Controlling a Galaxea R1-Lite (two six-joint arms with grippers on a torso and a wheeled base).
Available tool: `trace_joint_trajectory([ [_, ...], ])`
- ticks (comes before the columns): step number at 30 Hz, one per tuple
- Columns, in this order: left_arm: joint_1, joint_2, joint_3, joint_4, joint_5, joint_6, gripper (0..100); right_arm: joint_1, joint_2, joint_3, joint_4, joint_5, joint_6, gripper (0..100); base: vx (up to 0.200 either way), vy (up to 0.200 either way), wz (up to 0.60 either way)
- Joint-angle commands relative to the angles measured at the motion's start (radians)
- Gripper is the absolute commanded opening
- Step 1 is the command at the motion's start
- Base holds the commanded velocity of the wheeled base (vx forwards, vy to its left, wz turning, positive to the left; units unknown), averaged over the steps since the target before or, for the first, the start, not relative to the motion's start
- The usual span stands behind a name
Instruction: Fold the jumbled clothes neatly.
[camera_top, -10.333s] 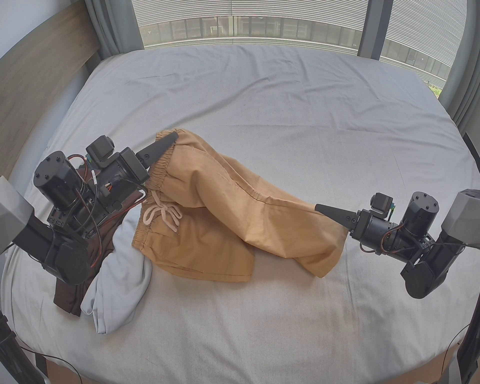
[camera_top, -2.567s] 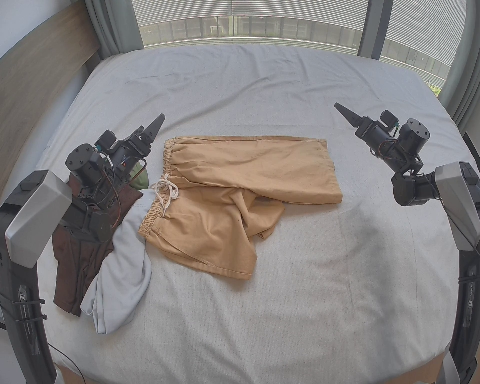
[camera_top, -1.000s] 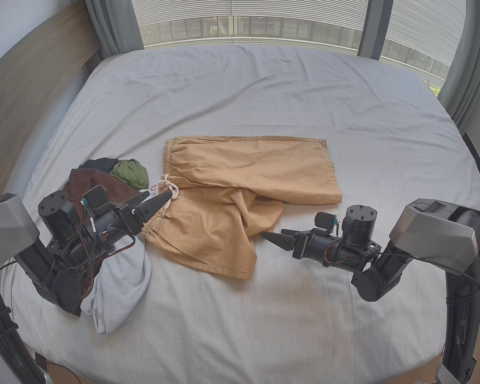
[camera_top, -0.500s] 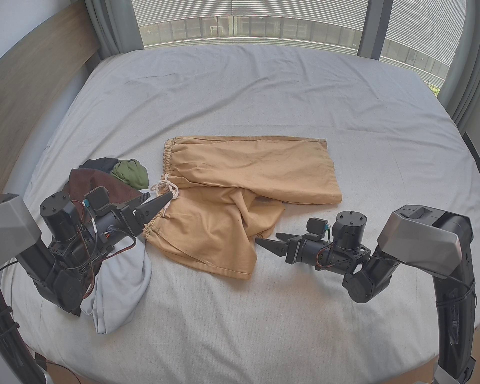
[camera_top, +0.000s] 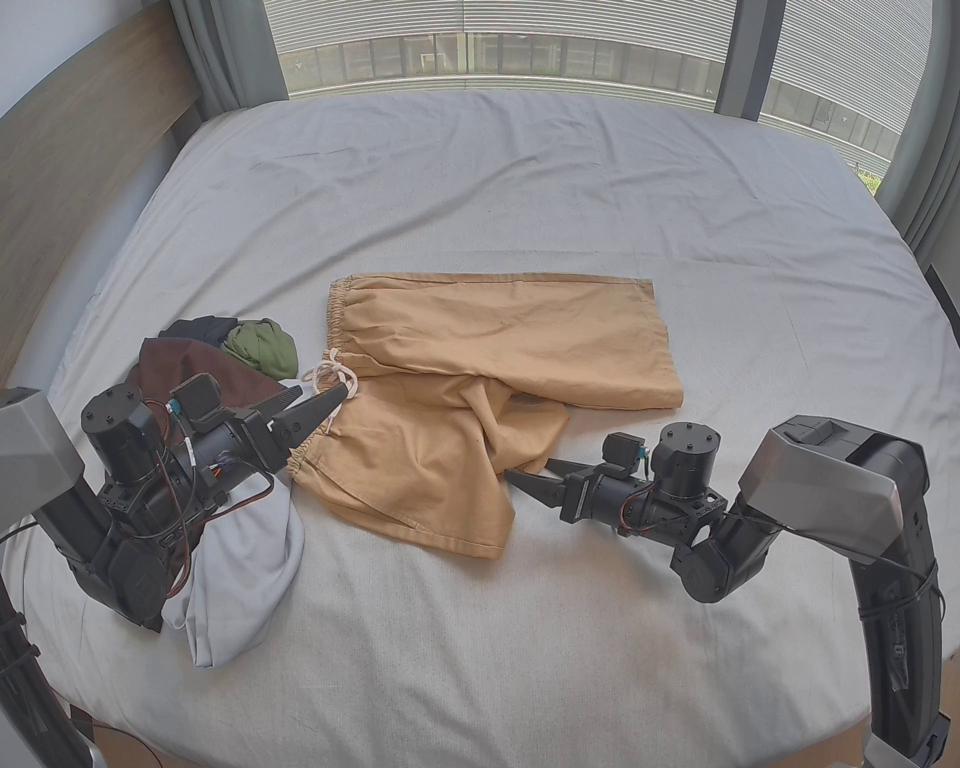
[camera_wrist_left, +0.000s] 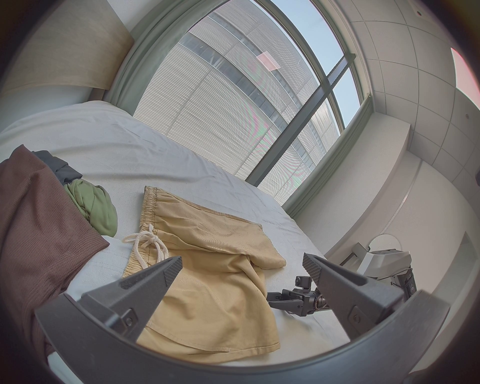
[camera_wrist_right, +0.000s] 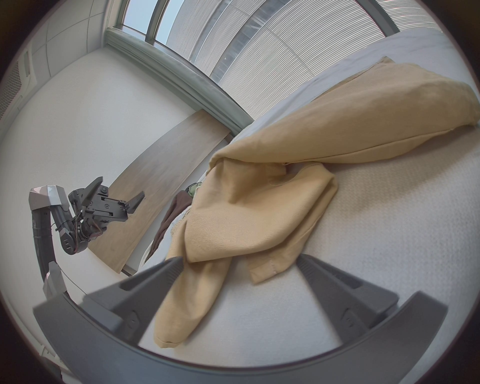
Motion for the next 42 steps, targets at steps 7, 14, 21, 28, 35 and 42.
trace_joint_trajectory([
  [7,0.0,0.001,0.0,0.0,0.0,-0.001,100,0.0,0.017,-0.014,0.001,-0.004,0.001,0,0.0,0.0,0.0],
  [14,0.0,0.003,-0.001,0.0,0.0,-0.001,100,-0.008,0.002,0.018,-0.009,-0.007,0.001,0,0.0,0.0,0.0],
  [21,0.0,0.004,0.0,0.0,0.0,-0.001,100,-0.028,-0.125,0.16,-0.029,-0.007,-0.001,0,0.0,0.0,0.0],
  [28,0.0,0.006,0.002,0.0,0.0,-0.001,100,-0.072,-0.219,0.305,-0.052,-0.006,-0.036,0,0.0,0.0,0.0],
  [35,0.002,0.012,0.0,0.0,0.0,-0.001,100,-0.141,-0.285,0.417,-0.06,-0.004,-0.045,0,0.0,0.0,0.0],
  [42,0.002,0.015,0.002,0.0,0.0,-0.001,100,-0.192,-0.302,0.473,-0.089,-0.004,-0.047,0,0.0,0.0,0.0],
])
